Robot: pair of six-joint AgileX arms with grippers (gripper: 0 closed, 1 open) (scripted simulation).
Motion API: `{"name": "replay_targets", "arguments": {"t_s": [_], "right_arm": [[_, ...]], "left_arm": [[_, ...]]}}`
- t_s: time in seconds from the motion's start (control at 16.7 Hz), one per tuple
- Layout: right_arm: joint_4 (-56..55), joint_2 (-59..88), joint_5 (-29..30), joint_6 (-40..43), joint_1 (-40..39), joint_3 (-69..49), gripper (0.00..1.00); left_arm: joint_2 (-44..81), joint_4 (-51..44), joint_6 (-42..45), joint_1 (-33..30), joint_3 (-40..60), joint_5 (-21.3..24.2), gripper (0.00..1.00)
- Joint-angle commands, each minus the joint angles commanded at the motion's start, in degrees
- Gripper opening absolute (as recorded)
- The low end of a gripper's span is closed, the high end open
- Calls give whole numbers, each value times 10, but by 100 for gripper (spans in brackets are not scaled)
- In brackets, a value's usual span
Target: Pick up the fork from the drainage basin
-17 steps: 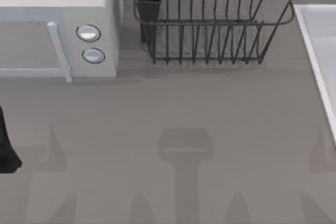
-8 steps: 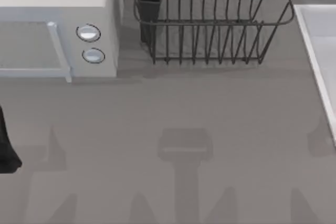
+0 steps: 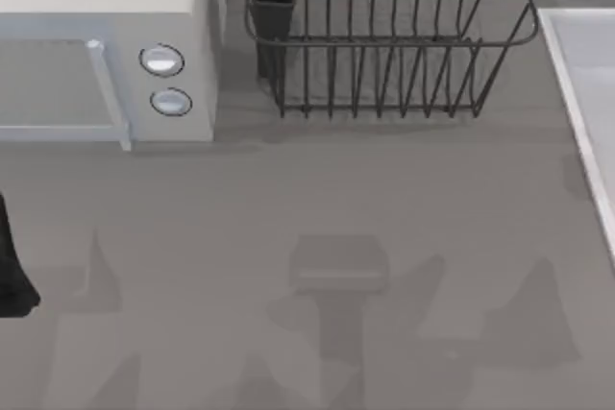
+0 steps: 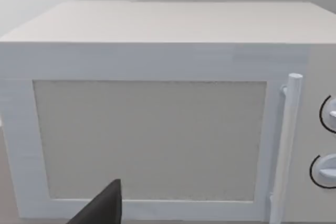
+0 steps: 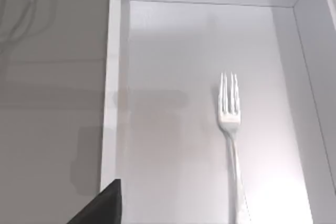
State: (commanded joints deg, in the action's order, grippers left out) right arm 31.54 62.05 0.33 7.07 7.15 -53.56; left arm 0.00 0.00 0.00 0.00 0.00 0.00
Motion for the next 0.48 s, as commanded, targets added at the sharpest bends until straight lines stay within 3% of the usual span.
{"name": "replay_targets", "arguments": {"t_s": [0.48], "right_arm": [[234,449,0,47,52,-385,100]], "left_arm": [[0,0,0,0,0,0,100]]}}
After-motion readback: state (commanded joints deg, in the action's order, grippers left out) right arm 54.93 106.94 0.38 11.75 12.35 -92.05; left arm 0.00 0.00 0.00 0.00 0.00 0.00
